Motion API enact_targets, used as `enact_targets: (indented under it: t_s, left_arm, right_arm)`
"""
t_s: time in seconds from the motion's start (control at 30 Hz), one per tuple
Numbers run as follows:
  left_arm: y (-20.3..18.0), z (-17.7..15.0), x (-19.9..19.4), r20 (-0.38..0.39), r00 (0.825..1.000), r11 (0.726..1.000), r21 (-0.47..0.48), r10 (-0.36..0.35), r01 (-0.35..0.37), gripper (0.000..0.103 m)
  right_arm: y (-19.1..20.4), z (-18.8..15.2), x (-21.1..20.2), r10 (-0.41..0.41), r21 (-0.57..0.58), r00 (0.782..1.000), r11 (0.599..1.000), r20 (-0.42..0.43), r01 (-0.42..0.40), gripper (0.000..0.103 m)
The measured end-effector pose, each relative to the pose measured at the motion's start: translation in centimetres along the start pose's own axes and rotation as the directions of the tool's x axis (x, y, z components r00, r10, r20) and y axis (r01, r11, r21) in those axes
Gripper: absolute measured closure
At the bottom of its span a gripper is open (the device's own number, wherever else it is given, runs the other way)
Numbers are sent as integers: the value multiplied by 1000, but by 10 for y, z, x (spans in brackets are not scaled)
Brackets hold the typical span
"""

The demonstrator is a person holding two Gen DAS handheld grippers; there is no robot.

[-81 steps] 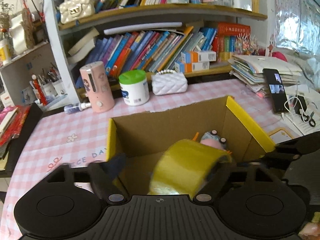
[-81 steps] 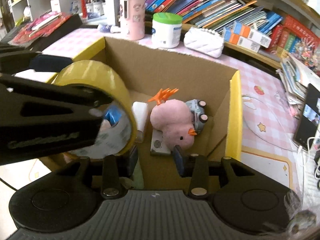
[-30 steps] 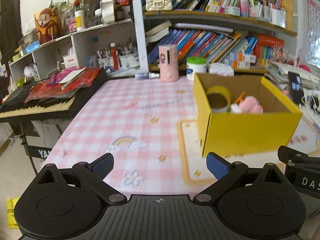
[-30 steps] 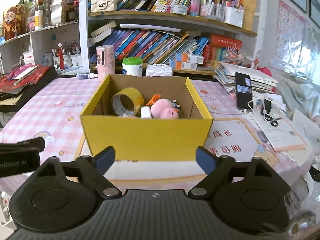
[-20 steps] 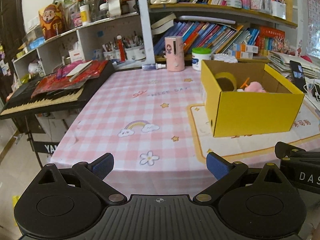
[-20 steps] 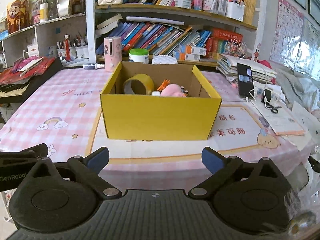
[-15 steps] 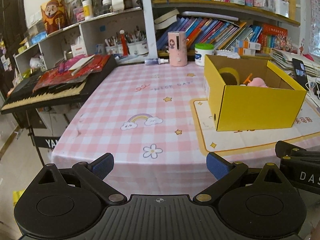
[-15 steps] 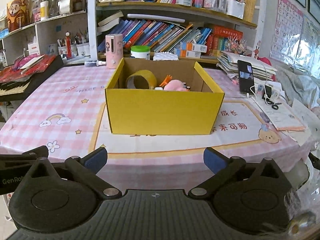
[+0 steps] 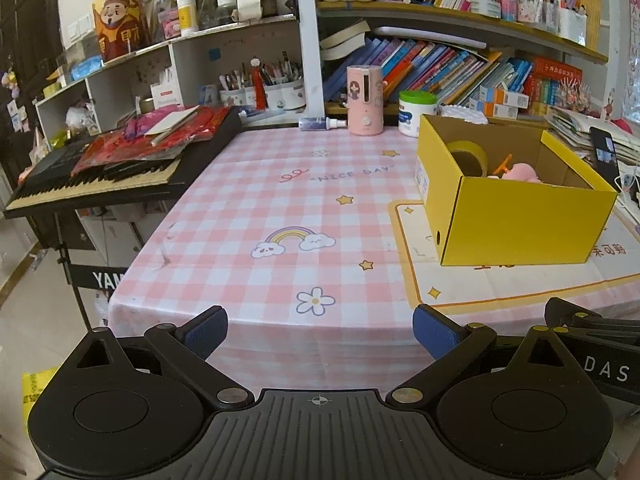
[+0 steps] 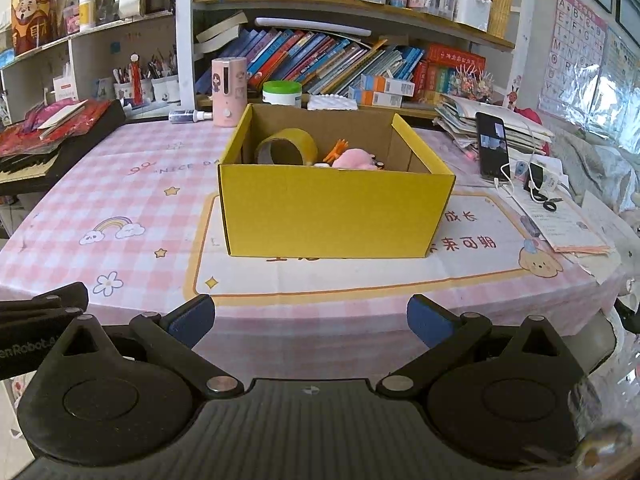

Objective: Organize objects

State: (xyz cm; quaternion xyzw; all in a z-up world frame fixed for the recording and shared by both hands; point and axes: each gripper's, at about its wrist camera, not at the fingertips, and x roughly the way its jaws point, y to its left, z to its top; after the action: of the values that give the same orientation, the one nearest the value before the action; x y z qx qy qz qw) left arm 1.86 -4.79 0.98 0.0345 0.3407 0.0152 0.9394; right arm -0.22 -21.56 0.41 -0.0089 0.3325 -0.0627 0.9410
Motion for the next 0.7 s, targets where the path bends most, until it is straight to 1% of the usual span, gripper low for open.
enact_targets:
  t_s: [0.17,0.3,0.7]
  left_arm:
    - [1,0,-2,-2,1000,1000,0,-27,27,3]
    - [1,0,-3,8,1000,1000,6,-23,23,3]
    - [5,0,-4,2,1000,999,-21,-29,29,2]
  right_arm:
    - [0,0,2,-15,-2,1000,1000,-10,15,0]
    - [-1,-1,3,-15,7,1000,1000,-21,15,0]
    - [1,1,3,-15,4,1000,1000,-19,15,0]
